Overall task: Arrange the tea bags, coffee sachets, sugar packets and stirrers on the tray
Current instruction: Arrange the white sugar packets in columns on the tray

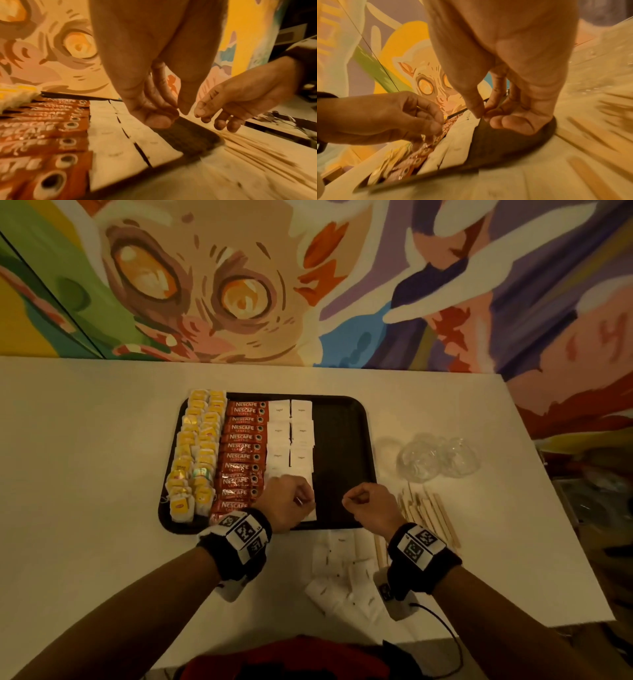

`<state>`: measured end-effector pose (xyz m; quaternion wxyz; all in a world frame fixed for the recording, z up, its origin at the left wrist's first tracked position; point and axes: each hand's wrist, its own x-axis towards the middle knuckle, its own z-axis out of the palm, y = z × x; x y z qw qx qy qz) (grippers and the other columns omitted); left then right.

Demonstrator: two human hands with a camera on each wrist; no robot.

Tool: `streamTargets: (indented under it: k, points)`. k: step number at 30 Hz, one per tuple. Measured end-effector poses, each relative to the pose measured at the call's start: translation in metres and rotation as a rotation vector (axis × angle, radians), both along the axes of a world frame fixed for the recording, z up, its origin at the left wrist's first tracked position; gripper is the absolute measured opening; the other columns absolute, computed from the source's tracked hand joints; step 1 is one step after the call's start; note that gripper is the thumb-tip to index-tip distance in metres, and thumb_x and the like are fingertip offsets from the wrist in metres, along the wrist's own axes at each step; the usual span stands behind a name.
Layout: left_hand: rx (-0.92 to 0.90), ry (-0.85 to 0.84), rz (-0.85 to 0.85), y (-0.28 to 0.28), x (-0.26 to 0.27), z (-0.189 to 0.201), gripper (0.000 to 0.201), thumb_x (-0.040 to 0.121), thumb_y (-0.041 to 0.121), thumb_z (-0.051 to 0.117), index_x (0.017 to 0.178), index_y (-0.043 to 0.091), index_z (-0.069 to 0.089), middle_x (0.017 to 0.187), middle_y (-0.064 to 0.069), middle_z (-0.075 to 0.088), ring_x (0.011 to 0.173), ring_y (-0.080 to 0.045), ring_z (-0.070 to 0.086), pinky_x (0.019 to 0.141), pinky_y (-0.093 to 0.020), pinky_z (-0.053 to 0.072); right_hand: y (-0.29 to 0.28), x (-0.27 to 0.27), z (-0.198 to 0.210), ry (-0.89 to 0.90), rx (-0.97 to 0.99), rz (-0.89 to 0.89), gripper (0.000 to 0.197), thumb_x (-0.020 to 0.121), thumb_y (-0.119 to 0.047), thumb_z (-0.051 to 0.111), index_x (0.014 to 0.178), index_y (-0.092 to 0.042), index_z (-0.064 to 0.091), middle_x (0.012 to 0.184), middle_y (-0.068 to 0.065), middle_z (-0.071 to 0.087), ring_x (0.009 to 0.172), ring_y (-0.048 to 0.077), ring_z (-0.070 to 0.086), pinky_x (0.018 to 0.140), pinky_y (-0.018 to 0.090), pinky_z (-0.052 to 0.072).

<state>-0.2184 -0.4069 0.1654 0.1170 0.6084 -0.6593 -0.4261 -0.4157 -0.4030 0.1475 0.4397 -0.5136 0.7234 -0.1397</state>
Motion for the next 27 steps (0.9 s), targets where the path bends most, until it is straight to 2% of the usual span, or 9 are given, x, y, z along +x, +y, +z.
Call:
streamTargets:
  k: [2, 5, 8, 12, 15, 20, 24, 27]
  points:
    - [0.06, -0.007, -0.076, 0.017, -0.004, -0.005, 0.01, 0.084, 0.018, 0.072, 0.093, 0.017, 0.067, 0.088, 0.008, 0.064, 0.079, -0.005, 0.061, 0.064, -0.01, 0.046, 0.017, -0.007, -0.004, 0.021, 0.025, 0.0, 0.005, 0.087, -0.023, 0.072, 0.088, -0.021, 0.067, 0.086, -0.006, 0.067, 0.084, 0.012, 0.065, 0.075, 0.024, 0.052]
    - [0.107, -0.054, -0.175, 0.04, -0.012, -0.012, 0.015, 0.085, 0.023, 0.07, 0.099, 0.018, 0.067, 0.093, 0.008, 0.062, 0.088, -0.008, 0.06, 0.074, -0.018, 0.049, 0.039, -0.013, -0.011, 0.08, 0.059, 0.011, 0.013, 0.086, -0.027, 0.073, 0.092, -0.017, 0.069, 0.089, -0.003, 0.068, 0.086, 0.012, 0.064, 0.074, 0.021, 0.049]
    - [0.131, -0.148, -0.218, 0.056, -0.02, -0.019, 0.034, 0.085, 0.031, 0.07, 0.116, 0.019, 0.062, 0.114, 0.003, 0.059, 0.101, -0.013, 0.057, 0.084, -0.024, 0.048, 0.055, -0.012, -0.018, 0.168, 0.106, 0.014, 0.027, 0.085, -0.037, 0.072, 0.098, -0.014, 0.066, 0.095, 0.002, 0.068, 0.087, 0.014, 0.063, 0.072, 0.023, 0.049]
    - [0.082, -0.305, -0.327, 0.071, -0.028, -0.033, 0.059, 0.086, 0.047, 0.064, 0.137, 0.024, 0.045, 0.141, -0.001, 0.042, 0.128, -0.02, 0.042, 0.105, -0.036, 0.04, 0.067, -0.002, -0.019, 0.222, 0.106, 0.001, 0.044, 0.084, -0.045, 0.071, 0.11, -0.012, 0.057, 0.099, 0.001, 0.063, 0.092, 0.018, 0.062, 0.071, 0.025, 0.048]
    - [0.065, -0.362, -0.37, 0.08, -0.035, -0.039, 0.068, 0.086, 0.052, 0.061, 0.143, 0.026, 0.035, 0.146, -0.001, 0.032, 0.13, -0.023, 0.038, 0.105, -0.042, 0.041, 0.071, 0.009, -0.021, 0.243, 0.058, -0.021, 0.059, 0.081, -0.047, 0.073, 0.124, -0.015, 0.049, 0.117, 0.002, 0.061, 0.105, 0.023, 0.062, 0.085, 0.031, 0.053]
    - [0.1, -0.299, -0.252, 0.087, -0.039, -0.046, 0.061, 0.088, 0.043, 0.062, 0.14, 0.025, 0.037, 0.145, 0.001, 0.033, 0.13, -0.021, 0.039, 0.104, -0.04, 0.043, 0.072, 0.012, -0.022, 0.266, 0.095, -0.038, 0.066, 0.079, -0.041, 0.077, 0.129, -0.012, 0.045, 0.125, 0.008, 0.06, 0.112, 0.027, 0.06, 0.091, 0.036, 0.052]
    - [0.161, -0.267, -0.169, 0.084, -0.036, -0.044, 0.059, 0.082, 0.042, 0.069, 0.132, 0.024, 0.047, 0.141, -0.001, 0.037, 0.127, -0.022, 0.041, 0.104, -0.041, 0.042, 0.073, 0.009, -0.021, 0.238, 0.139, -0.064, 0.066, 0.076, -0.038, 0.081, 0.127, -0.011, 0.048, 0.125, 0.009, 0.057, 0.112, 0.027, 0.059, 0.091, 0.036, 0.053]
    - [0.17, -0.253, -0.159, 0.081, -0.034, -0.043, 0.067, 0.076, 0.042, 0.074, 0.134, 0.026, 0.045, 0.14, -0.002, 0.04, 0.125, -0.023, 0.044, 0.104, -0.042, 0.042, 0.072, 0.009, -0.022, 0.257, 0.159, -0.046, 0.059, 0.076, -0.038, 0.081, 0.119, -0.009, 0.055, 0.117, 0.007, 0.058, 0.107, 0.025, 0.061, 0.086, 0.034, 0.055]
